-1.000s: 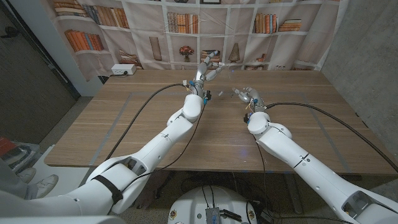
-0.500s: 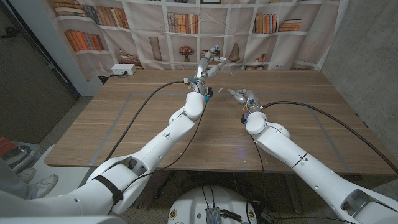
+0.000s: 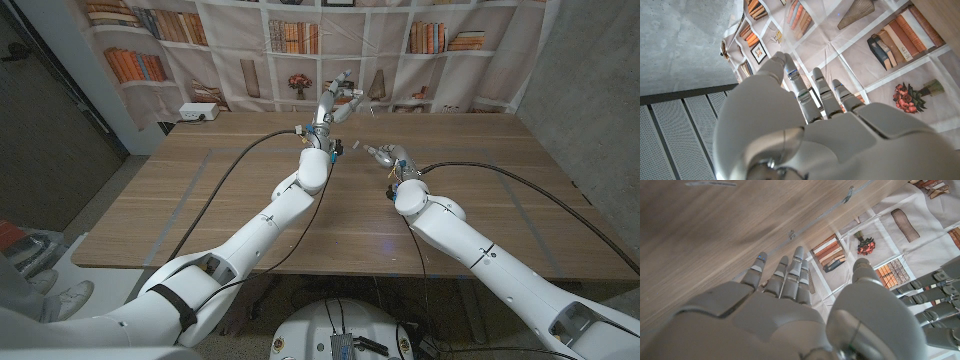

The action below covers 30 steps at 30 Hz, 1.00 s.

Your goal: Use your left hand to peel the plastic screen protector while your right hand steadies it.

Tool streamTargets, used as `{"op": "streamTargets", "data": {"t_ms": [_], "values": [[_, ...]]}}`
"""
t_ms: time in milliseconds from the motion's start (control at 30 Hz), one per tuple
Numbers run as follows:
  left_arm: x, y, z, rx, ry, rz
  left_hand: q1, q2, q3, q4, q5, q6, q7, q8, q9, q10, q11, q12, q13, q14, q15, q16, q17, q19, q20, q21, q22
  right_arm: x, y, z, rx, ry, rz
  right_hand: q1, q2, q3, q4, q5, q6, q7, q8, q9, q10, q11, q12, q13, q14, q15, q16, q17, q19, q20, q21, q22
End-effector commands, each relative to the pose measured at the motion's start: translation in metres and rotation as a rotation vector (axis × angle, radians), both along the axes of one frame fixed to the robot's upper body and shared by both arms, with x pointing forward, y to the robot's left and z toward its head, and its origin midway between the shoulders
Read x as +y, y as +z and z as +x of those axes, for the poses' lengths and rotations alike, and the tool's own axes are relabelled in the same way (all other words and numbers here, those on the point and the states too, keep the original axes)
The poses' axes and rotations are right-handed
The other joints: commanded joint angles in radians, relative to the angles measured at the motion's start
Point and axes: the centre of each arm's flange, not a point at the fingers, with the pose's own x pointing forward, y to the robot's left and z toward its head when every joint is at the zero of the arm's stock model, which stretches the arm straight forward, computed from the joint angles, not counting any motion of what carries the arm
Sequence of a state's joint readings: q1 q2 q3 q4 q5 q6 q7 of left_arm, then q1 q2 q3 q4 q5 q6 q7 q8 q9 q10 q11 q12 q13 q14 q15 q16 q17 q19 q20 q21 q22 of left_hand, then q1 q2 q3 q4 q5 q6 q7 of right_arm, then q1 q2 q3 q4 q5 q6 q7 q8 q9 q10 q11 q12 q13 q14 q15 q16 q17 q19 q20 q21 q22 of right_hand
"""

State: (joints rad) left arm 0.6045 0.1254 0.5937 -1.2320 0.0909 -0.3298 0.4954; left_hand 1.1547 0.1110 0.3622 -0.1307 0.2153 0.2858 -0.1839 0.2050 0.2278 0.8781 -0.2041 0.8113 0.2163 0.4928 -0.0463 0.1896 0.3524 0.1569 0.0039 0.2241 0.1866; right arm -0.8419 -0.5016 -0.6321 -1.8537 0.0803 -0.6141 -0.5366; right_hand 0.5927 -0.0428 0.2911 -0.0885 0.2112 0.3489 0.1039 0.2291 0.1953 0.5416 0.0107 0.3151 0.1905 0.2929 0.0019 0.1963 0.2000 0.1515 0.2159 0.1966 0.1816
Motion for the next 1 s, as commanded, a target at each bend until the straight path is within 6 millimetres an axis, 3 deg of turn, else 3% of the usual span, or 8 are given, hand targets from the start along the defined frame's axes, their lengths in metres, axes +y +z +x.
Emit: {"op": "streamTargets", "data": {"t_ms": [33,100,200,267,333,633,800,1000], "values": [[-0.001,0.004,0.000,0.000,-0.006,0.003,0.007,0.005,0.010,-0.001,0.000,0.007,-0.002,0.003,0.000,0.005,-0.003,0.006,0.002,0.016,-0.181,0.011,0.003,0.004,-0.002,-0.003,0.000,0.005,-0.001,0.002,-0.014,-0.053,-0.073,-0.018,-0.005,-0.010,0.002,-0.009,-0.061,0.021,-0.027,0.001,0.001,0.006,-0.009,0.001,0.005,0.004,0.005,0.002,0.009,0.000,0.006,0.003],[0.000,0.006,-0.002,-0.010,-0.002,0.004,0.008,0.004,0.011,-0.002,0.000,0.006,-0.001,0.003,0.000,0.004,-0.002,0.007,0.001,0.022,-0.182,0.013,0.003,0.002,-0.004,-0.004,0.000,0.006,0.000,0.002,-0.016,-0.057,-0.086,-0.027,-0.007,-0.016,0.003,-0.015,-0.101,0.024,-0.039,0.003,-0.002,0.007,-0.013,0.002,0.007,0.005,0.007,0.002,0.010,0.000,0.005,0.003],[0.000,0.008,-0.002,-0.012,-0.005,0.003,0.009,0.003,0.011,-0.003,0.000,0.007,-0.002,0.003,-0.001,0.004,-0.002,0.007,0.001,0.025,-0.182,0.013,0.002,0.002,-0.006,-0.004,0.000,0.007,0.000,0.004,-0.006,-0.058,-0.084,-0.036,-0.009,-0.021,0.004,-0.019,-0.076,0.023,-0.026,0.005,0.001,0.010,-0.014,0.002,0.007,0.008,0.007,0.003,0.014,0.000,0.006,0.003],[0.000,0.010,-0.003,-0.017,-0.003,0.006,0.009,0.002,0.011,-0.004,0.000,0.006,-0.003,0.003,-0.001,0.004,-0.002,0.008,0.001,0.026,-0.182,0.013,0.002,0.001,-0.006,-0.005,0.000,0.007,-0.001,0.005,0.003,-0.054,-0.073,-0.049,-0.008,-0.029,0.002,-0.025,0.053,-0.016,0.020,0.008,0.022,0.013,-0.012,0.001,0.017,0.012,0.009,0.001,0.019,0.000,0.005,0.003],[0.000,0.011,-0.004,-0.018,-0.008,0.005,0.010,0.001,0.011,-0.004,0.000,0.006,-0.001,0.003,-0.001,0.004,-0.002,0.008,0.000,0.026,-0.181,0.013,0.002,0.001,-0.006,-0.005,0.000,0.007,-0.002,0.006,0.010,-0.050,-0.068,-0.052,-0.009,-0.032,0.000,-0.026,0.090,-0.019,0.030,0.008,0.037,0.014,-0.008,0.001,0.022,0.014,0.009,0.000,0.023,0.000,0.006,0.003],[0.000,0.010,-0.002,-0.006,-0.023,-0.010,0.010,-0.001,0.011,-0.005,-0.001,0.007,-0.001,0.003,-0.001,0.004,-0.003,0.009,0.001,0.027,-0.180,0.012,0.001,0.001,-0.006,-0.006,0.000,0.006,0.000,0.011,0.024,-0.043,-0.063,-0.056,-0.008,-0.035,-0.002,-0.028,0.067,-0.002,0.014,0.005,0.035,0.020,-0.012,0.000,0.010,0.023,0.004,-0.001,0.033,0.000,0.009,0.003],[0.000,0.010,-0.003,-0.010,-0.025,-0.009,0.009,-0.001,0.012,-0.004,-0.001,0.007,0.000,0.003,-0.001,0.003,-0.003,0.010,0.001,0.028,-0.180,0.011,0.000,0.000,-0.006,-0.006,0.000,0.008,0.000,0.014,0.032,-0.041,-0.071,-0.038,-0.009,-0.033,-0.017,-0.029,0.026,0.013,-0.009,0.004,0.009,0.019,-0.027,0.000,0.000,0.021,-0.001,-0.004,0.035,0.000,0.007,0.003],[0.000,0.010,-0.005,-0.013,-0.025,-0.010,0.008,-0.001,0.013,-0.004,-0.001,0.004,0.001,0.002,-0.001,0.003,-0.003,0.012,0.001,0.027,-0.179,0.010,-0.001,0.000,-0.003,-0.007,0.000,0.008,0.000,0.017,0.034,-0.042,-0.072,-0.017,-0.004,-0.025,-0.029,-0.029,0.021,0.012,-0.012,0.003,0.006,0.016,-0.030,0.000,-0.002,0.019,-0.002,-0.005,0.038,-0.001,0.007,0.003]]}}
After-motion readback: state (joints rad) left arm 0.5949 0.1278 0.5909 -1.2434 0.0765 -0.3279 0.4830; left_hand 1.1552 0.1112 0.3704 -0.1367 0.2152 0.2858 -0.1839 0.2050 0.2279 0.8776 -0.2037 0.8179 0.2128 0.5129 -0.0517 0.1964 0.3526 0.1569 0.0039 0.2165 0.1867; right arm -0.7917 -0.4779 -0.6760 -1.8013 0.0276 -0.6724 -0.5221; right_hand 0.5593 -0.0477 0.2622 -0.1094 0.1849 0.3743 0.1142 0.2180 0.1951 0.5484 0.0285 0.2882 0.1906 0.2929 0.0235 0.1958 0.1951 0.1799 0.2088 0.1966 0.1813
